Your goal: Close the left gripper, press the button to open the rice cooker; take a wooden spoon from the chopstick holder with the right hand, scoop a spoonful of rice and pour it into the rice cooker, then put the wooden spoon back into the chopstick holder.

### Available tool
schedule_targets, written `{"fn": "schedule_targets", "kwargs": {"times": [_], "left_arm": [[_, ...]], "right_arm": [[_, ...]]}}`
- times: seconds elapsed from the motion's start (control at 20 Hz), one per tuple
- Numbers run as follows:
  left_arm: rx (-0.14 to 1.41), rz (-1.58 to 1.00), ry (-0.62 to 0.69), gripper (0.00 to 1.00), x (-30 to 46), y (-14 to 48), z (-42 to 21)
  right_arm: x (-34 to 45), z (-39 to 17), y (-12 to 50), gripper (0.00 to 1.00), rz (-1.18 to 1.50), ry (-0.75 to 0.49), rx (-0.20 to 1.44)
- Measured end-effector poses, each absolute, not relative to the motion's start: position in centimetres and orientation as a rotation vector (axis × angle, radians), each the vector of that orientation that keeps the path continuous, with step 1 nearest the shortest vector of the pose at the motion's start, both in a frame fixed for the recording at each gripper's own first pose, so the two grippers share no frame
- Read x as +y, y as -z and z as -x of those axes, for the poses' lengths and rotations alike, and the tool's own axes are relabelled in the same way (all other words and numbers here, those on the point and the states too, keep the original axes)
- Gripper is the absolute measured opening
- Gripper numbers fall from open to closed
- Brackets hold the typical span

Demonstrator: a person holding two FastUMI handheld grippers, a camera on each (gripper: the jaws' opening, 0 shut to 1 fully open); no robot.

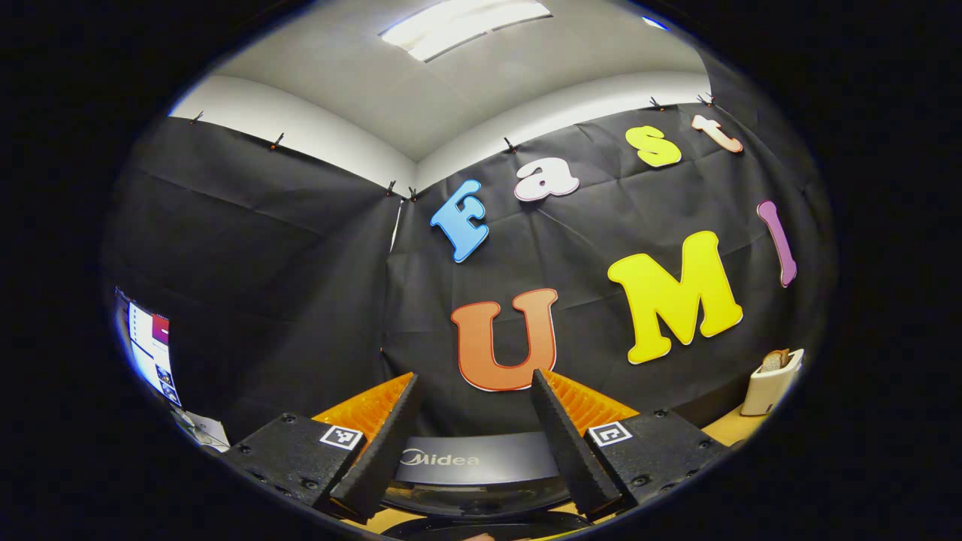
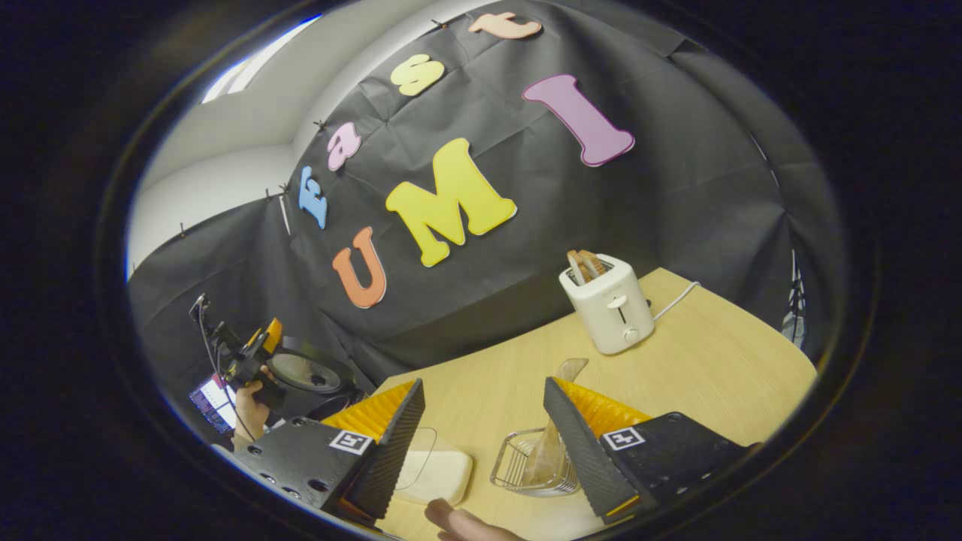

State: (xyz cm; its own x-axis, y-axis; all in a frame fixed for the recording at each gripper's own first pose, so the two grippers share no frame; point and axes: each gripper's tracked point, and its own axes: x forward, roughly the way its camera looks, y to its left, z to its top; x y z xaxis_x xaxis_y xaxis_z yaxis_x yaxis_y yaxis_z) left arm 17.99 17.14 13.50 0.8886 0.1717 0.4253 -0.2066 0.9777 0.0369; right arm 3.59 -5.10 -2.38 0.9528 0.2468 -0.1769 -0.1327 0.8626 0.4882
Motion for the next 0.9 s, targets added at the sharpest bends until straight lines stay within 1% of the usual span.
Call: {"fn": "schedule_targets", "kwargs": {"times": [0.3,0.65,0.9], "left_arm": [[-0.317,-0.055,-0.153,0.92,16.0,-9.8,-14.4],[-0.211,-0.033,-0.132,0.92,14.7,-4.5,-10.4],[-0.097,0.001,-0.105,0.92,13.9,-0.3,-8.7]], "right_arm": [[-4.7,-3.3,2.4,0.95,-0.506,-0.218,0.245],[-4.7,-3.2,2.4,0.95,-0.514,-0.214,0.244],[-4.8,-3.3,2.9,0.95,-0.529,-0.213,0.256]]}}
